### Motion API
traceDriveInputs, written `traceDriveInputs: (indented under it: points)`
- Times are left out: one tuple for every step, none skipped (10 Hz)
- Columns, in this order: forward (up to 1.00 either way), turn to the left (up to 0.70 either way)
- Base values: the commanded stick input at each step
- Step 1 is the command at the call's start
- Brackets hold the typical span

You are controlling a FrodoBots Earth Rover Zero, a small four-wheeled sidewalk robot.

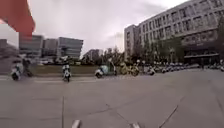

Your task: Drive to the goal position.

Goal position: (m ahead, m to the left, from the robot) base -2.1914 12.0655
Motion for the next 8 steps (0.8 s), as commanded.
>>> traceDriveInputs:
  points:
    - [0.0, 0.7]
    - [0.0, 0.7]
    - [0.0, 0.7]
    - [0.0, 0.7]
    - [0.0, 0.7]
    - [0.0, 0.7]
    - [0.0, 0.7]
    - [0.0, 0.7]
